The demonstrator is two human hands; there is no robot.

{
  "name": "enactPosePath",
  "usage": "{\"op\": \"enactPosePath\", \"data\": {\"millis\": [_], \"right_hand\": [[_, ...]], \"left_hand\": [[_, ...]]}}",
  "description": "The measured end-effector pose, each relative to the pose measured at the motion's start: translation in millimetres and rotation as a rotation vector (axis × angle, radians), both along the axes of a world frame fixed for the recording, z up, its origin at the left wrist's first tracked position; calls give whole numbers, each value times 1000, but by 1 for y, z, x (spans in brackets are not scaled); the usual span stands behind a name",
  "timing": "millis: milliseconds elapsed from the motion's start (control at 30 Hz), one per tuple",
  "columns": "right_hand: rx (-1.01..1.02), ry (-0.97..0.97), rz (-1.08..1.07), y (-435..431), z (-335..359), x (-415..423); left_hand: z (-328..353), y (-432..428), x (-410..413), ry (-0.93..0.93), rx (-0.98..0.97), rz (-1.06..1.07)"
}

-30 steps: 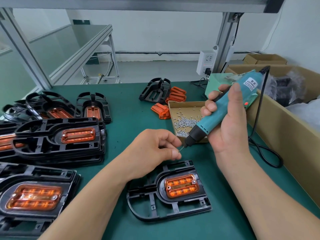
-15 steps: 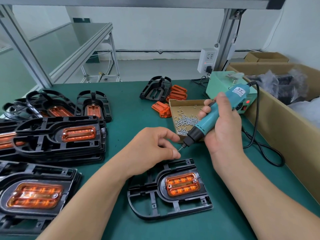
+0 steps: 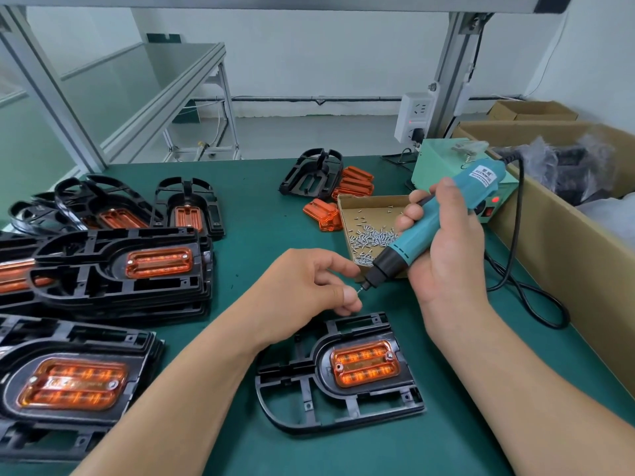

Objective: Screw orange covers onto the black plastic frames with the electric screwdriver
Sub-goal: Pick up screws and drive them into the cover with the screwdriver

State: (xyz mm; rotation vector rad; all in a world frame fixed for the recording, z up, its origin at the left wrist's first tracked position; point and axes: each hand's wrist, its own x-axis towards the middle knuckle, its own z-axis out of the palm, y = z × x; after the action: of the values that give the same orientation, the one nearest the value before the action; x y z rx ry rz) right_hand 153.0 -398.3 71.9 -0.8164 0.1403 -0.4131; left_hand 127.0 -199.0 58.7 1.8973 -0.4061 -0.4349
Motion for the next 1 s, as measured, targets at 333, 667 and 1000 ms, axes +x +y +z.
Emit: {"op": "enactPosePath", "data": {"millis": [333, 667, 1000], "right_hand": [[25, 16, 14, 1, -3, 0], [44, -8, 93, 1, -2, -3], [-74, -244, 367, 17, 8, -25]], "left_hand": [[3, -1, -1, -37, 32, 20], [8, 13, 3, -59, 214, -24], [14, 29, 3, -57, 406, -301]]}}
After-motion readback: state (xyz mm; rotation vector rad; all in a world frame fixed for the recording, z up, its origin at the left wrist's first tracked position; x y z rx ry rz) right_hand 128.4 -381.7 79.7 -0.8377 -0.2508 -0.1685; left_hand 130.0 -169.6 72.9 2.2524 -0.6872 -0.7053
